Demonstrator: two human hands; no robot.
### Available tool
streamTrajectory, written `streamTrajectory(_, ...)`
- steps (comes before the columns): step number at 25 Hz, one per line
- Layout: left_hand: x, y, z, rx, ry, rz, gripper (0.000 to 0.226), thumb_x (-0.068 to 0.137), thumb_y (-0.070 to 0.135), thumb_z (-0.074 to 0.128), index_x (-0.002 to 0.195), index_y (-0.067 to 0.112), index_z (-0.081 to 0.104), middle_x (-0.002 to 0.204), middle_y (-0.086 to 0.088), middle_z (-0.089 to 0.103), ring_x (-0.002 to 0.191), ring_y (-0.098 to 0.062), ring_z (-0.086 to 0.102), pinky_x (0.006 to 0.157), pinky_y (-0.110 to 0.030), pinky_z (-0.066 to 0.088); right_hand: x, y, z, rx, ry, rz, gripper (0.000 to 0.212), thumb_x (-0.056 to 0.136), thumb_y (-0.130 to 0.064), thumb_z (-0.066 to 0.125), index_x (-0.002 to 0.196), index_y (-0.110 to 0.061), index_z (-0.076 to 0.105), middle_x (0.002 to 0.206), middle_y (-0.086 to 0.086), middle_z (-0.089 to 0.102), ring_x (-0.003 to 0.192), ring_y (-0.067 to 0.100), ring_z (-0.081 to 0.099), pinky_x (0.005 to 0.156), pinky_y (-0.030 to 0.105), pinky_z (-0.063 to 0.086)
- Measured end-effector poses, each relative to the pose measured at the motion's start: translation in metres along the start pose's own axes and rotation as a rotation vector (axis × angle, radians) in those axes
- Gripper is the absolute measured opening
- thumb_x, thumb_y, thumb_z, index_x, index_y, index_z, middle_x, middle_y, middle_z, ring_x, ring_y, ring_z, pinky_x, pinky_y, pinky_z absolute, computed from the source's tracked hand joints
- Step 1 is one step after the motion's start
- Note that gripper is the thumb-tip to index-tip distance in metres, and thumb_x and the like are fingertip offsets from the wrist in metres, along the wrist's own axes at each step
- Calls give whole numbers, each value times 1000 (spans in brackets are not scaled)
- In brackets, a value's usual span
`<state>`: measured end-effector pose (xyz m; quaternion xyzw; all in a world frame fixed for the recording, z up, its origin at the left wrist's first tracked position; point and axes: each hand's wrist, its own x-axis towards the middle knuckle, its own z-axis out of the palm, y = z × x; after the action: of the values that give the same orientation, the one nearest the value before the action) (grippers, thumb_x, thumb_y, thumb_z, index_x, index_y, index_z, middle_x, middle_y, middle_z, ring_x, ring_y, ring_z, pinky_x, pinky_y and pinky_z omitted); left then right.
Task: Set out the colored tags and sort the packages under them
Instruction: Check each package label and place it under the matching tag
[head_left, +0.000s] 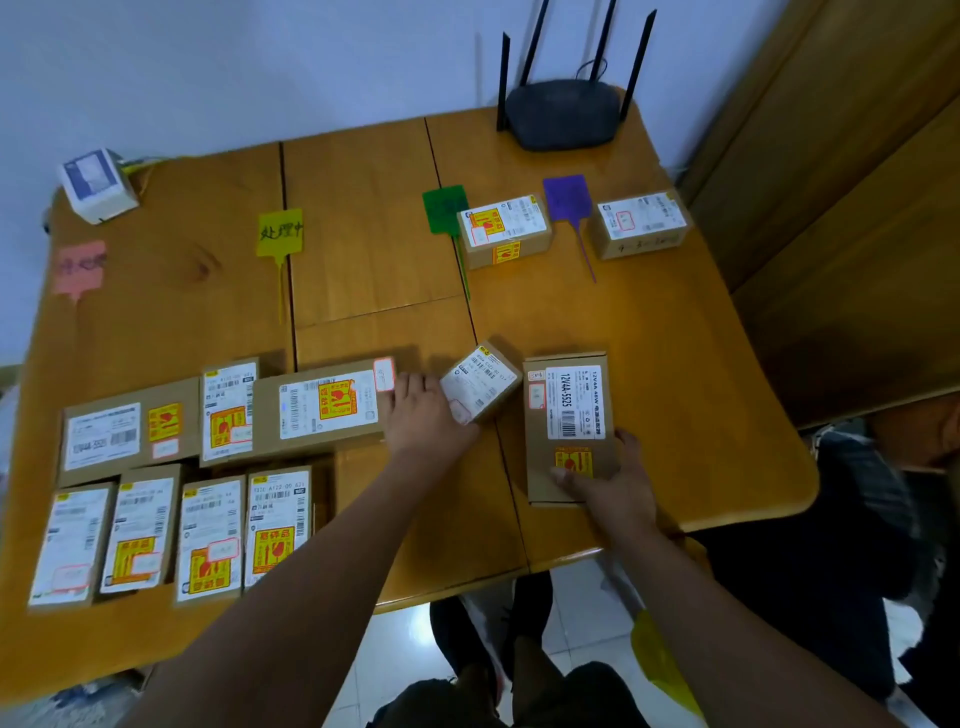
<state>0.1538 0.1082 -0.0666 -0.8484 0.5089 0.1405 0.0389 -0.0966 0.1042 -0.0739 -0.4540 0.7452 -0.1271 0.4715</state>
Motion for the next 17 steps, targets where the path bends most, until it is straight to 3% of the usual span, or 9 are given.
streamTrajectory(2, -14, 8, -7, -114, 19, -81, 96, 67, 75, 69, 136, 10, 51, 138, -11, 53, 137, -33, 42, 113, -46, 31, -3, -13, -12, 132, -19, -26, 101, 71, -30, 96, 155, -33, 39, 142, 11, 65, 128, 36, 62, 104, 53, 54)
streamTrajectory(5, -34, 5, -29, -438, 70, -206, 102, 57, 75, 80, 129, 12, 46, 131, -12, 54, 127, -34, 52, 105, -47, 43, -10, -45, -38, 339, -43, -56, 90, 74, -20, 95, 150, -33, 50, 130, 12, 73, 113, 29, 70, 94, 44, 59)
streamTrajectory(7, -44, -9, -52, -843, 27, -259, 103, 50, 73, 84, 122, 17, 37, 124, -7, 60, 109, -23, 66, 88, -43, 58, -18, -73, -63, 488, -103, -85, 89, 73, -11, 94, 147, -34, 49, 125, 12, 75, 110, 31, 73, 95, 51, 61)
streamTrajectory(9, -55, -31, -85, -1168, -41, -304, 108, 44, 72, 89, 121, 20, 34, 118, -2, 66, 96, -13, 70, 74, -35, 62, -32, -108, -90, 537, -134, -185, 87, 72, -8, 93, 145, -31, 49, 121, 11, 75, 110, 32, 75, 96, 57, 60)
streamTrajectory(13, -83, -67, -143, -1379, -129, -255, 128, 40, 83, 86, 141, 21, 39, 115, 0, 60, 106, -18, 66, 84, -41, 66, -71, -177, -123, 579, -173, -382, 64, 73, -22, 93, 130, -30, 64, 114, 10, 78, 98, 29, 80, 83, 47, 66)
streamTrajectory(15, -96, -74, -161, -1469, -124, -190, 114, 55, 84, 80, 146, 24, 46, 125, -2, 65, 111, -19, 68, 89, -40, 64, -88, -202, -127, 598, -247, -414, 51, 78, -28, 89, 125, -26, 68, 116, 11, 80, 100, 28, 80, 85, 47, 65)
streamTrajectory(17, -108, -81, -174, -1617, -107, -135, 79, 81, 67, 73, 145, 26, 50, 131, -1, 73, 111, -18, 74, 89, -36, 62, -102, -222, -126, 571, -312, -441, 31, 85, -30, 84, 114, -28, 73, 114, 10, 81, 98, 26, 81, 81, 43, 66)
